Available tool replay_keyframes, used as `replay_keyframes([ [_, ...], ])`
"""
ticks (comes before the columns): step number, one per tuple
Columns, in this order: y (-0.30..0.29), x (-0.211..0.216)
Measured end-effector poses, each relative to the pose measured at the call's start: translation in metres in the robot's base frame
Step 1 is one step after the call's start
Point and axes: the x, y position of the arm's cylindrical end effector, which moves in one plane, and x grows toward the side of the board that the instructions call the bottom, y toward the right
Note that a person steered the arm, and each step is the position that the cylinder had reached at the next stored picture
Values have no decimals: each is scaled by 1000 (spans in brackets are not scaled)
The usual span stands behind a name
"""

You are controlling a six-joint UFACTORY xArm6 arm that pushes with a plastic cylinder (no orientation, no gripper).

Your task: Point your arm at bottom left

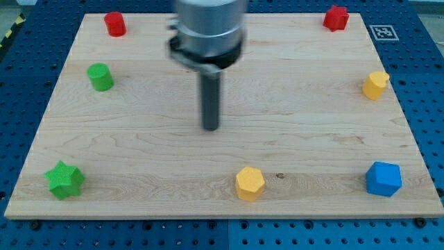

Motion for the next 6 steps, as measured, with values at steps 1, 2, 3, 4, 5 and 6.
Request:
replay_keyframes([
  [1,-99,8],
  [2,-204,10],
  [3,-230,23],
  [4,-249,48],
  [5,-249,48],
  [6,-235,109],
])
